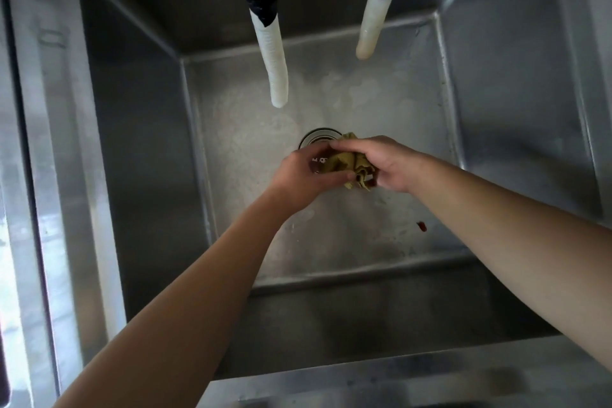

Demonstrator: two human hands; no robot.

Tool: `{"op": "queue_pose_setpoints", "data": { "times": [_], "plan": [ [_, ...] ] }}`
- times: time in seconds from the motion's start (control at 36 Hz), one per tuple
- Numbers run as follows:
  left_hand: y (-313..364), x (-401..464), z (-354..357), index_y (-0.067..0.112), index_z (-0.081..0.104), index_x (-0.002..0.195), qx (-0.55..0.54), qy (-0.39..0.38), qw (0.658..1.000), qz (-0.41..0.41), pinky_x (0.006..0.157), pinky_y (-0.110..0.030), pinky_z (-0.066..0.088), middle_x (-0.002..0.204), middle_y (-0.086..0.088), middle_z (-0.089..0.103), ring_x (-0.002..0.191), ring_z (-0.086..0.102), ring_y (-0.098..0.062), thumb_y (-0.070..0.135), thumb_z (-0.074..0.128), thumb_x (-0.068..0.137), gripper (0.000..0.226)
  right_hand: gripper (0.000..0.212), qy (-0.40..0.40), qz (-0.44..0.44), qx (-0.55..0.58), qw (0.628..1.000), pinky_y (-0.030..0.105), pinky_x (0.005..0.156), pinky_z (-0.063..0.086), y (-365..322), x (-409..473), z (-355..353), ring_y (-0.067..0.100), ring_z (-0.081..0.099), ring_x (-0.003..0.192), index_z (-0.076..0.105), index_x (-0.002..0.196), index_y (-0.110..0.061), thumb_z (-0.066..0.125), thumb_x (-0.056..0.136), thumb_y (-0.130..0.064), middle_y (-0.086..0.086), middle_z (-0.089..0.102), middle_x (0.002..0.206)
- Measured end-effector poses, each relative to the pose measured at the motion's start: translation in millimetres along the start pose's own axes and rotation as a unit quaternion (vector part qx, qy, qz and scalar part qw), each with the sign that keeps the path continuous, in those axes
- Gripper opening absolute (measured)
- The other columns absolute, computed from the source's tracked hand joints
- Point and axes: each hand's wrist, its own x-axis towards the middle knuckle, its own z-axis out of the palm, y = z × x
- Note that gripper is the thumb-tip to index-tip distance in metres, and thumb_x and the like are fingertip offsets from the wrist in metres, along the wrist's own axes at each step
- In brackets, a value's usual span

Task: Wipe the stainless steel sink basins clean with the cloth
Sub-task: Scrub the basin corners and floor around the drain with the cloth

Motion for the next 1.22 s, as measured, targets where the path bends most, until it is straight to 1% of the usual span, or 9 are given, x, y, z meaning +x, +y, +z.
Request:
{"op": "queue_pose_setpoints", "data": {
  "times": [0.11,0.39,0.56,0.69,0.97,1.03,1.08,1.17,1.22],
  "plan": [
    [1.8,3.5,0.4,0.033,0.073,0.105,-0.020,0.053,0.998,-0.012,0.086,-0.038,0.058,0.095,0.008,0.074,0.090,0.071,-0.014,0.024,0.067,0.072,0.035,0.090,-0.043,0.005,-0.025,0.999,0.048,0.101,0.048,0.0,1.6,-6.8,0.028,0.071,0.100,0.068,0.122,-0.009,0.084,0.049,-0.060,0.011,0.075,0.109],
    [13.8,9.4,-24.3,0.015,0.072,0.099,-0.155,0.056,0.976,-0.140,0.068,-0.032,0.061,0.089,-0.006,0.071,0.081,0.068,-0.024,-0.001,0.053,0.091,0.026,0.057,-0.235,0.019,-0.044,0.971,0.057,0.094,0.053,-6.1,7.2,-37.8,0.038,0.066,0.112,0.062,0.128,-0.023,0.080,0.075,-0.013,0.016,0.067,0.125],
    [10.9,10.2,-29.8,0.023,0.073,0.110,-0.235,-0.022,0.949,-0.210,0.083,-0.044,0.060,0.106,-0.006,0.071,0.093,0.072,-0.027,0.029,0.070,0.086,0.025,0.023,-0.149,0.012,-0.172,0.974,0.045,0.071,0.062,-14.1,11.8,-22.5,0.028,0.071,0.076,0.062,0.122,-0.018,0.057,0.100,-0.022,0.013,0.074,0.101],
    [5.9,11.8,-26.8,0.011,0.068,0.114,-0.185,0.064,0.949,-0.248,0.070,-0.035,0.060,0.102,-0.012,0.071,0.086,0.070,-0.024,0.007,0.070,0.087,0.027,0.027,-0.196,0.027,-0.210,0.958,0.041,0.067,0.060,-15.9,11.3,-14.7,0.028,0.070,0.078,0.061,0.116,-0.019,0.052,0.098,-0.002,0.015,0.068,0.101],
    [13.7,14.1,-27.2,0.005,0.059,0.094,-0.356,0.066,0.868,-0.341,0.080,-0.046,0.056,0.086,-0.012,0.065,0.076,0.067,-0.022,0.001,0.047,0.096,0.012,0.041,0.031,-0.206,-0.620,0.756,0.034,0.073,0.049,-6.3,14.2,24.7,0.027,0.063,0.094,0.055,0.111,-0.027,0.073,0.075,-0.034,-0.003,0.062,0.101],
    [13.7,9.4,-30.5,0.003,0.055,0.106,-0.427,0.077,0.850,-0.298,0.078,-0.047,0.059,0.093,-0.019,0.069,0.080,0.072,-0.029,0.001,0.048,0.094,0.015,0.020,0.088,-0.216,-0.570,0.788,0.030,0.068,0.042,-5.4,19.7,23.6,0.027,0.062,0.088,0.062,0.101,-0.028,0.068,0.082,-0.033,-0.002,0.061,0.090],
    [9.2,4.4,-32.3,0.008,0.051,0.124,-0.449,0.098,0.858,-0.228,0.083,-0.048,0.059,0.115,-0.022,0.064,0.090,0.073,-0.034,-0.002,0.045,0.093,0.034,0.012,0.058,-0.134,-0.403,0.903,0.026,0.055,0.037,-9.2,27.4,18.7,0.023,0.057,0.065,0.063,0.083,-0.022,0.073,0.081,-0.029,0.000,0.057,0.073],
    [-7.6,-7.3,-34.4,0.032,0.046,0.138,-0.107,0.150,0.981,-0.058,0.100,-0.047,0.052,0.142,0.000,0.048,0.115,0.064,-0.024,-0.004,0.054,0.087,0.063,0.016,-0.064,0.058,-0.136,0.987,0.018,0.039,0.026,-14.2,32.7,5.5,0.010,0.034,0.039,0.059,0.081,-0.016,0.069,0.086,-0.028,0.001,0.047,0.059],
    [-17.5,-13.3,-33.1,0.043,0.030,0.147,0.230,0.127,0.961,0.083,0.117,-0.044,0.032,0.157,0.007,0.029,0.142,0.036,-0.022,0.001,0.061,0.081,0.084,0.019,-0.173,0.131,-0.066,0.974,0.016,0.033,0.024,-16.1,32.5,-0.7,0.005,0.029,0.037,0.059,0.082,-0.017,0.060,0.090,-0.034,-0.003,0.044,0.058]
  ]
}}
